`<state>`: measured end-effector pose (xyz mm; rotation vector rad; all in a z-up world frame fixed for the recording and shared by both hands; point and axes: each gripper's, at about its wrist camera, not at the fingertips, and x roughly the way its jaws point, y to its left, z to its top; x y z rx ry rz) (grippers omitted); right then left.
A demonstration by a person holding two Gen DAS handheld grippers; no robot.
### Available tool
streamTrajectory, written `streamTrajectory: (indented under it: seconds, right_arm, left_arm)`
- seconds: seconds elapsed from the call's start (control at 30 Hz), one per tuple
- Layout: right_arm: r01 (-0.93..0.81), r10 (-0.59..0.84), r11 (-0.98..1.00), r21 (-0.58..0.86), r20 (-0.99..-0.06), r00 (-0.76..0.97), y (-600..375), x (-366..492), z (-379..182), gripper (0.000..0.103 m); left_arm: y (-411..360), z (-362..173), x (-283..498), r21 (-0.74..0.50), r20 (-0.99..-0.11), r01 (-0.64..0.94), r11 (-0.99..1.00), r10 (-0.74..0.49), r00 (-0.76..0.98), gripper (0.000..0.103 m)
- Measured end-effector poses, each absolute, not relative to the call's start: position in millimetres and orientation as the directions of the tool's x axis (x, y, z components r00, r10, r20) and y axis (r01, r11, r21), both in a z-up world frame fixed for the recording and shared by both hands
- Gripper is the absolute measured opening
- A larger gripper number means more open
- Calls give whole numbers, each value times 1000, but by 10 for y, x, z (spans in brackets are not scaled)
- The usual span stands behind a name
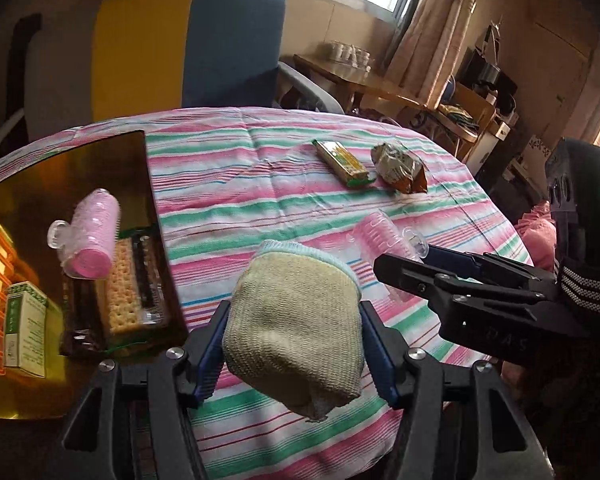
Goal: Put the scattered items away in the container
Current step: 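Carry the sock and roller over the gold tray and open both tools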
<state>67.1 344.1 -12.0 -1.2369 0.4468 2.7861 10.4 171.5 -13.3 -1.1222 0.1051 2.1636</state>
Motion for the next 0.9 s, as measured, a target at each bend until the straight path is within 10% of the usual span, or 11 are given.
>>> streamTrajectory:
  seconds: [0.9]
  right_arm:
    - [254, -274, -955, 152, -781, -561, 1299, -1254, -63, 56]
  left_arm:
    - [2, -293, -862, -211, -748, -210, -955, 296, -594, 62]
